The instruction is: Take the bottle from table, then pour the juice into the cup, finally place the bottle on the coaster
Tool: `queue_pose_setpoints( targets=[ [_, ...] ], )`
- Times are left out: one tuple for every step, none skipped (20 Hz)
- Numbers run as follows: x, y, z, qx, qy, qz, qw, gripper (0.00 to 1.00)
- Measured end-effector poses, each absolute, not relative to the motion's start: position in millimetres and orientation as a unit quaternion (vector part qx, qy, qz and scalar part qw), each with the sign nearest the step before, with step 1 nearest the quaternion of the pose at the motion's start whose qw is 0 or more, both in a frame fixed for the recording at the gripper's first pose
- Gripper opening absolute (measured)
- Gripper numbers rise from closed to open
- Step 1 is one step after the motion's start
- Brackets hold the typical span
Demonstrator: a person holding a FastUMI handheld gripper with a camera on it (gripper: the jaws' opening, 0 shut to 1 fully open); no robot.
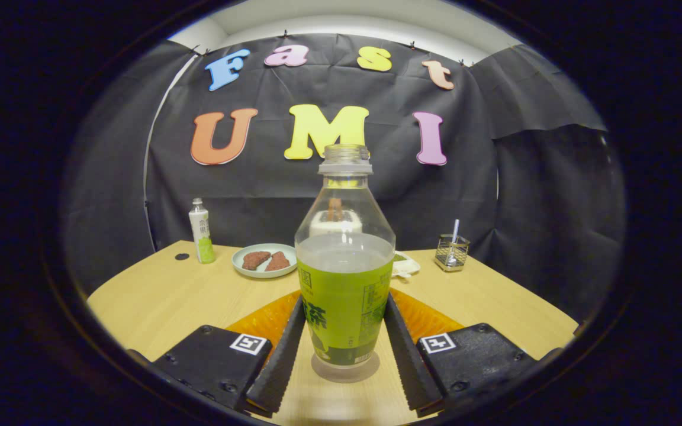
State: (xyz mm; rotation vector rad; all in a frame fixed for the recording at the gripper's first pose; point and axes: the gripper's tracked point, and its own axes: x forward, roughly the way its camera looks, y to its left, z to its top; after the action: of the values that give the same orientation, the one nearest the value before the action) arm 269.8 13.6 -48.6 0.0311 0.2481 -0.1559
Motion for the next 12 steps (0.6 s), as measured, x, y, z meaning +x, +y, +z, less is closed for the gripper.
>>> queue_pose_setpoints(
  targets=[
    [275, 14, -56, 0.015, 0.125, -0.075, 0.989, 0.8],
    [280, 14, -64, 0.015, 0.131, -0.073, 0.988, 0.8],
    [282, 12, -72, 0.016, 0.139, -0.075, 0.987, 0.8],
    [285, 11, -78, 0.016, 0.143, -0.075, 0.987, 0.8],
    [288, 10, -81, 0.017, 0.146, -0.074, 0.986, 0.8],
    [291, 10, -84, 0.018, 0.149, -0.072, 0.986, 0.8],
    [292, 10, -88, 0.019, 0.152, -0.067, 0.986, 0.8],
    [294, 11, -89, 0.022, 0.154, -0.063, 0.986, 0.81],
    [295, 12, -92, 0.024, 0.157, -0.059, 0.986, 0.81],
    [294, 12, -94, 0.023, 0.162, -0.058, 0.985, 0.81],
    [294, 10, -97, 0.019, 0.166, -0.061, 0.984, 0.81],
    [292, 10, -99, 0.017, 0.168, -0.062, 0.984, 0.81]
  ],
)
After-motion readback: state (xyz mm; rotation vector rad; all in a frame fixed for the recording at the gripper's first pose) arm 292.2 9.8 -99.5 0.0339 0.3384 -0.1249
